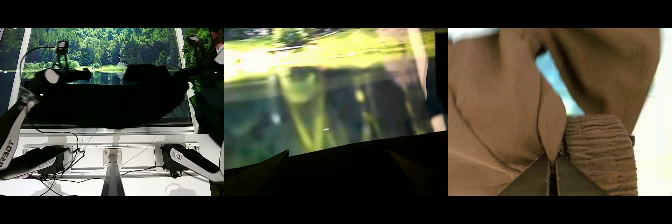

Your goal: Fold the clothes and pants, and hang the long-sleeved shirts on hangers.

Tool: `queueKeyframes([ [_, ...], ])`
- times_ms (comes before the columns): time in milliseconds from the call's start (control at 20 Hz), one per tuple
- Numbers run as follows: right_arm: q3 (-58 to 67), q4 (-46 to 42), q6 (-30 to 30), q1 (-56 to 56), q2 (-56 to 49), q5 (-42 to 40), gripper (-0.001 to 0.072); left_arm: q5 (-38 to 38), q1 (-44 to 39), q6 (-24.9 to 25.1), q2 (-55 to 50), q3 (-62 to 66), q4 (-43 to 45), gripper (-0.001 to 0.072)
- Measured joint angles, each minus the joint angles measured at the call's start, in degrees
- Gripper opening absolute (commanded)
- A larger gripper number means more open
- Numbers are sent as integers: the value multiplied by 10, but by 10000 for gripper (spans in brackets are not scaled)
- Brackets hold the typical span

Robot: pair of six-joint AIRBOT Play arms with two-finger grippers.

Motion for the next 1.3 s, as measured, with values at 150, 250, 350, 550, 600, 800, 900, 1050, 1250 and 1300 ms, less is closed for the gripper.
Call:
queueKeyframes([
  [150, -46, -31, 45, -1, 52, 7, 16, 24, -33, 0, -22, 0, -49, 687],
  [250, -101, -42, 62, -2, 74, 19, 17, 30, -47, 0, -42, 1, -96, 687],
  [350, -164, -48, 73, -2, 86, 31, 119, 29, -60, 1, -67, 9, -137, 688],
  [550, -246, -55, 81, -2, 94, -8, 697, 3, -81, 41, -105, 49, -176, 701],
  [600, -255, -56, 82, -2, 95, -33, 695, -2, -83, 53, -110, 57, -179, 701],
  [800, -267, -74, 117, -6, 96, -182, 641, -10, -85, 78, -113, 80, -189, 700],
  [900, -268, -95, 184, -33, 92, -271, 373, -13, -83, 84, -111, 85, -190, 700],
  [1050, -269, -101, 259, -116, 74, -347, 376, -15, -81, 88, -109, 87, -190, 700],
  [1250, -269, 5, 209, -233, 17, -347, 370, -16, -80, 90, -108, 89, -190, 700],
  [1300, -269, 64, 158, -255, -5, -339, 372, -16, -80, 90, -108, 89, -190, 700],
])
